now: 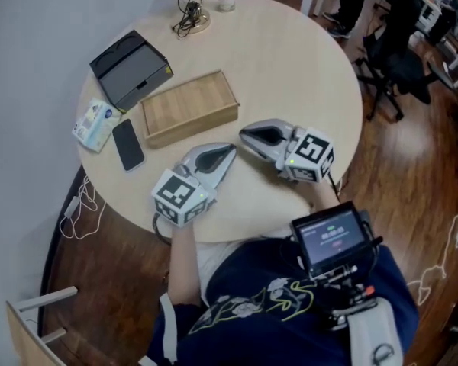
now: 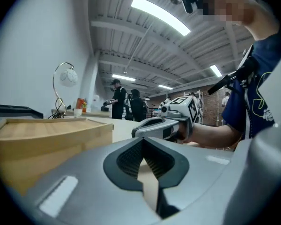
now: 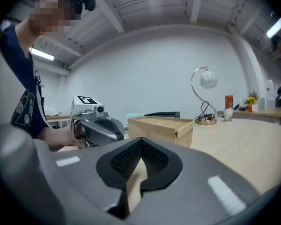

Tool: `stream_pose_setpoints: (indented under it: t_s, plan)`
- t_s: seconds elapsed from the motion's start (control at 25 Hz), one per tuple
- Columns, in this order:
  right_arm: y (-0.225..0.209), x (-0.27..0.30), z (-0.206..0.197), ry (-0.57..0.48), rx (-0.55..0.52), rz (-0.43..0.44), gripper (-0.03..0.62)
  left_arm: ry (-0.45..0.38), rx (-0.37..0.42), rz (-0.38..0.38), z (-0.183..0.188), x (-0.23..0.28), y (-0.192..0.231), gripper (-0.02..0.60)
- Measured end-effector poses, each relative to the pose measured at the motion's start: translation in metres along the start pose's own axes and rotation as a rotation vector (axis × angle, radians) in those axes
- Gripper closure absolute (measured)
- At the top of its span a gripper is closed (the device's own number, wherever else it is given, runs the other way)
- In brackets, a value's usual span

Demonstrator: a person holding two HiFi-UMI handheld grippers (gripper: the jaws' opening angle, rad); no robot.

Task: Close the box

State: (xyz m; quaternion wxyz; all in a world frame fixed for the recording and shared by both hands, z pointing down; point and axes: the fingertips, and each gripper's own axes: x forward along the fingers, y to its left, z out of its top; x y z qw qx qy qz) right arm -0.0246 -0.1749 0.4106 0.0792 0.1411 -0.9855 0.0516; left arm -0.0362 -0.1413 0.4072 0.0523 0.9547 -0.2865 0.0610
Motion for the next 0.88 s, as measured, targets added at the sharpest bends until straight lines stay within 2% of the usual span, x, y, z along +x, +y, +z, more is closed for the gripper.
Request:
stream_pose_setpoints:
  t_s: [0.16, 0.44, 0.88]
  plan:
    - [-0.0053, -0.0008, -0.0043, -0.017, -0.019, -0.041, 0.6, 0.007, 0.006, -0.018, -0.0014, 0.0008, 0.0014, 0.58]
    - [-0.0062, 0.0012, -0.0043, -0.01, -0.016, -0.045, 0.6, 0.002, -0.008, 0.019, -0.0031, -0.0012, 0.0076, 0.58]
    - [-0.0052, 0.0014, -0.0064, -0.01, -0.016, -0.046, 0.6, 0.004, 0.004, 0.006, -0.0038, -0.0019, 0.0063, 0.58]
